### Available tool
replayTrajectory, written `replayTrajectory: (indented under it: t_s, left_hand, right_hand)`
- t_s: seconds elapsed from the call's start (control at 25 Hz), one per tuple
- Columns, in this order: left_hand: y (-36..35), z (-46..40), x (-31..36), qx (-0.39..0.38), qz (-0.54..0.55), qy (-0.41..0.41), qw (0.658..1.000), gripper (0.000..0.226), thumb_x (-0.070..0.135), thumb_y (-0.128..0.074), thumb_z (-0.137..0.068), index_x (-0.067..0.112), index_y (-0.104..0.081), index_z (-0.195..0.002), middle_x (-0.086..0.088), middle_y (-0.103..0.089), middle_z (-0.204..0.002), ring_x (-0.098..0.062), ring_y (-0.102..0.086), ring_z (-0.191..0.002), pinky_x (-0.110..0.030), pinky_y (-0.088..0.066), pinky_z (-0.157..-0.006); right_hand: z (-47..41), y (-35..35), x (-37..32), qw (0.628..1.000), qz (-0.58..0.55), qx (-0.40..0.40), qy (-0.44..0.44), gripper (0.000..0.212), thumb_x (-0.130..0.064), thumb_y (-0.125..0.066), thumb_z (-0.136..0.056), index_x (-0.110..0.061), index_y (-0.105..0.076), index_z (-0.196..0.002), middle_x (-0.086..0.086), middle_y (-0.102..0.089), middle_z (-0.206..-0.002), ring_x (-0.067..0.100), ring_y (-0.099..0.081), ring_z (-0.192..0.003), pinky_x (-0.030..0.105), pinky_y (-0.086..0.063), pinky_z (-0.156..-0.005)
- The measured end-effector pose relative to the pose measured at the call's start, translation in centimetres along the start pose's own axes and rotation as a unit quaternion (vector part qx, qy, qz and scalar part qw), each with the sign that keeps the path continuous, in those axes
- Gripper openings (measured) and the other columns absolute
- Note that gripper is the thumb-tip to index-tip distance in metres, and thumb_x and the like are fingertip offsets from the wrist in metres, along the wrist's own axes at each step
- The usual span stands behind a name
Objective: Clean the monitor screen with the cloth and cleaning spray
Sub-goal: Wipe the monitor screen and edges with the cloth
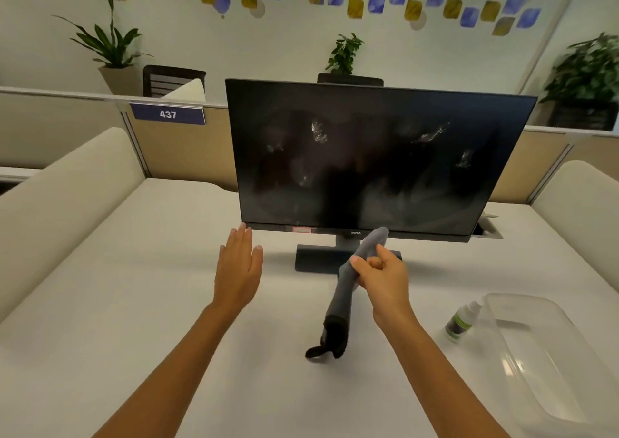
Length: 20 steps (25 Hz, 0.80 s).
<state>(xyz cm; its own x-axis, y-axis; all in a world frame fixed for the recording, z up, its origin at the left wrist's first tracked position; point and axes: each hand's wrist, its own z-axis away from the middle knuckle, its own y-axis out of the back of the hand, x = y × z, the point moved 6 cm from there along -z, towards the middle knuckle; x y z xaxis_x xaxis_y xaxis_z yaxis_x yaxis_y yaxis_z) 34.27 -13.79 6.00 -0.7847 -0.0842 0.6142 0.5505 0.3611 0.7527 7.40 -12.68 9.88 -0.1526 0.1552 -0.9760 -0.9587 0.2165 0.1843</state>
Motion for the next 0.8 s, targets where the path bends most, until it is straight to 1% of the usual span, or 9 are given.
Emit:
replayTrajectory:
  t_s: [0.12,0.16,0.28,0.36,0.48,0.56,0.64,0.68,0.8]
  left_hand:
    - [4.3,-6.6,0.7,0.018,0.06,0.006,0.998,0.059,0.044,-0.025,-0.097,0.02,-0.008,-0.147,-0.002,-0.007,-0.158,-0.022,-0.007,-0.145,-0.038,-0.01,-0.115]
    - [5.4,-8.3,1.2,0.014,0.09,0.003,0.996,0.059,0.045,-0.025,-0.097,0.02,-0.006,-0.147,-0.002,-0.007,-0.158,-0.022,-0.008,-0.144,-0.038,-0.012,-0.114]
    - [7.6,-12.0,2.8,-0.026,0.203,-0.01,0.979,0.059,0.043,-0.024,-0.098,0.02,-0.004,-0.147,-0.002,-0.006,-0.158,-0.023,-0.009,-0.144,-0.039,-0.013,-0.115]
    - [8.3,-13.1,3.6,-0.048,0.305,0.02,0.951,0.055,0.041,-0.026,-0.098,0.019,-0.01,-0.147,-0.003,-0.015,-0.156,-0.024,-0.017,-0.142,-0.04,-0.018,-0.114]
    - [8.6,-13.5,3.3,-0.053,0.424,0.094,0.899,0.053,0.041,-0.035,-0.096,0.019,-0.023,-0.143,-0.003,-0.028,-0.15,-0.024,-0.031,-0.136,-0.038,-0.027,-0.11]
    - [8.5,-13.6,2.7,-0.069,0.451,0.102,0.884,0.054,0.042,-0.035,-0.096,0.02,-0.023,-0.144,-0.003,-0.028,-0.151,-0.021,-0.032,-0.136,-0.036,-0.027,-0.11]
    - [8.5,-13.7,2.7,-0.099,0.445,0.07,0.887,0.054,0.041,-0.031,-0.097,0.022,-0.019,-0.146,-0.001,-0.025,-0.153,-0.019,-0.028,-0.138,-0.038,-0.023,-0.115]
    - [8.4,-13.8,2.8,-0.116,0.435,0.048,0.892,0.053,0.04,-0.027,-0.098,0.022,-0.016,-0.146,0.0,-0.022,-0.154,-0.019,-0.025,-0.14,-0.041,-0.021,-0.116]
    - [8.4,-14.2,3.4,-0.128,0.422,0.016,0.897,0.049,0.035,-0.024,-0.099,0.021,-0.016,-0.146,0.0,-0.022,-0.154,-0.02,-0.023,-0.14,-0.04,-0.02,-0.116]
  right_hand:
    - [-1.2,-2.7,-3.5,0.997,0.037,0.061,0.022,0.018,-0.022,-0.063,-0.087,-0.01,-0.055,-0.098,-0.002,-0.055,-0.079,0.014,-0.056,-0.075,0.035,-0.049,-0.083]
    - [-1.7,-3.6,-4.5,0.996,0.034,0.076,0.027,0.02,-0.022,-0.062,-0.088,-0.007,-0.054,-0.1,0.001,-0.055,-0.083,0.015,-0.056,-0.077,0.036,-0.049,-0.084]
    - [-3.2,-6.4,-7.5,0.991,0.017,0.119,0.051,0.028,-0.018,-0.059,-0.089,0.002,-0.054,-0.108,0.015,-0.062,-0.097,0.029,-0.063,-0.092,0.039,-0.051,-0.085]
    - [-4.1,-8.3,-9.4,0.989,-0.004,0.135,0.064,0.034,-0.017,-0.056,-0.092,0.004,-0.051,-0.118,0.019,-0.062,-0.11,0.032,-0.061,-0.102,0.041,-0.051,-0.09]
    - [-5.3,-10.6,-12.3,0.981,0.003,0.166,0.102,0.038,-0.015,-0.053,-0.093,0.004,-0.046,-0.126,0.02,-0.06,-0.114,0.03,-0.061,-0.102,0.035,-0.05,-0.089]
    - [-5.4,-11.8,-14.4,0.97,0.001,0.192,0.152,0.038,-0.013,-0.052,-0.093,0.004,-0.045,-0.127,0.021,-0.057,-0.113,0.028,-0.06,-0.098,0.033,-0.05,-0.085]
    - [-5.3,-13.1,-16.5,0.952,0.017,0.219,0.213,0.04,-0.014,-0.052,-0.094,0.002,-0.046,-0.13,0.017,-0.056,-0.112,0.015,-0.056,-0.093,0.021,-0.048,-0.08]
    - [-5.4,-13.6,-17.2,0.942,0.029,0.231,0.24,0.041,-0.015,-0.053,-0.094,0.0,-0.047,-0.131,0.015,-0.057,-0.112,0.012,-0.053,-0.094,0.019,-0.046,-0.08]
    - [-6.2,-14.7,-17.6,0.926,0.067,0.254,0.271,0.038,-0.016,-0.054,-0.093,-0.003,-0.053,-0.129,0.014,-0.059,-0.118,0.022,-0.053,-0.108,0.03,-0.047,-0.093]
